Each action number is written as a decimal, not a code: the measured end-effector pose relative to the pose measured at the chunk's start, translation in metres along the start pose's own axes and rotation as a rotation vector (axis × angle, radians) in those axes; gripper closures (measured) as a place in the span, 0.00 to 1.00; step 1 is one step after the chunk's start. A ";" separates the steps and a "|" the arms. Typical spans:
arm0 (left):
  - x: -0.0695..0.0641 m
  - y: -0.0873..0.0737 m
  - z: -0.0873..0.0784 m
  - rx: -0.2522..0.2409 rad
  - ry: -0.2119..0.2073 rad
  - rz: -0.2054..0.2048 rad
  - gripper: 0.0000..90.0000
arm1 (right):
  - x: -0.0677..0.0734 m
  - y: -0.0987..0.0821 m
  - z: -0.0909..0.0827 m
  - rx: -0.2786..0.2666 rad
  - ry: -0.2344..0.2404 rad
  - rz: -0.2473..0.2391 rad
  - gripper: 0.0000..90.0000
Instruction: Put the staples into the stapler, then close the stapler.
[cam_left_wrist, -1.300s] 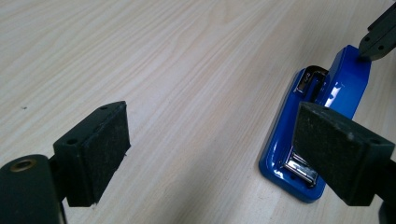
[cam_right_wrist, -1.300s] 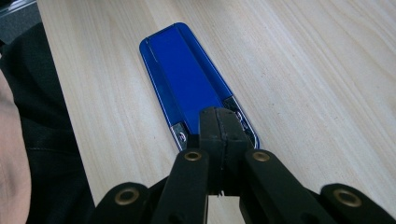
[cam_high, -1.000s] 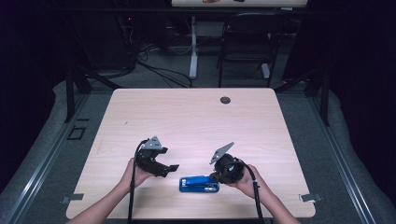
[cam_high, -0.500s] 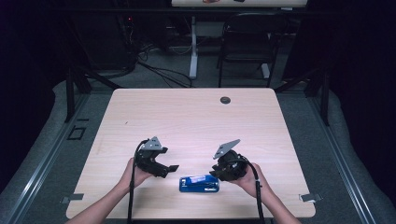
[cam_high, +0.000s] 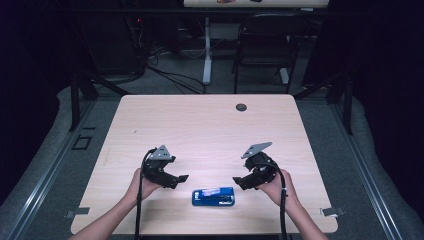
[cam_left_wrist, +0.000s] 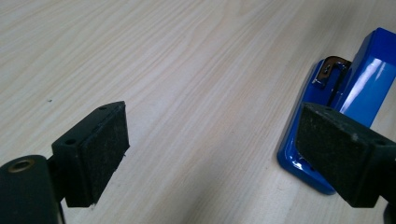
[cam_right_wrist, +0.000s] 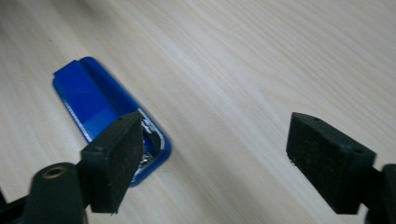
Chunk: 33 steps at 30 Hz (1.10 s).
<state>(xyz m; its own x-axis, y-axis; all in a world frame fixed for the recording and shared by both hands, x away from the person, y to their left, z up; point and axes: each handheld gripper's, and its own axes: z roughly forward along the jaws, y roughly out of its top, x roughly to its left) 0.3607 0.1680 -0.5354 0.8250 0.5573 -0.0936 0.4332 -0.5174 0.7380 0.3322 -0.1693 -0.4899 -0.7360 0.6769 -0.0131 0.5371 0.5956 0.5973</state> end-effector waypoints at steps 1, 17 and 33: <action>0.001 -0.001 0.000 -0.002 0.006 -0.003 0.11 | -0.003 -0.001 -0.001 -0.002 -0.012 0.008 0.18; 0.017 -0.007 0.000 0.045 0.057 -0.065 0.05 | -0.040 -0.016 -0.010 -0.014 -0.093 0.131 0.13; 0.028 -0.012 -0.001 0.062 0.099 -0.107 0.03 | -0.086 -0.049 -0.008 0.048 -0.147 0.290 0.01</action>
<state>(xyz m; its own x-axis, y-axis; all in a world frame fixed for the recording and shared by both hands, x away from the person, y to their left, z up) 0.3786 0.1904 -0.5467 0.7348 0.6708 -0.1007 0.5404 -0.4892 0.6845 0.3663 -0.2603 -0.5115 -0.4839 0.8744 0.0345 0.7374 0.3862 0.5542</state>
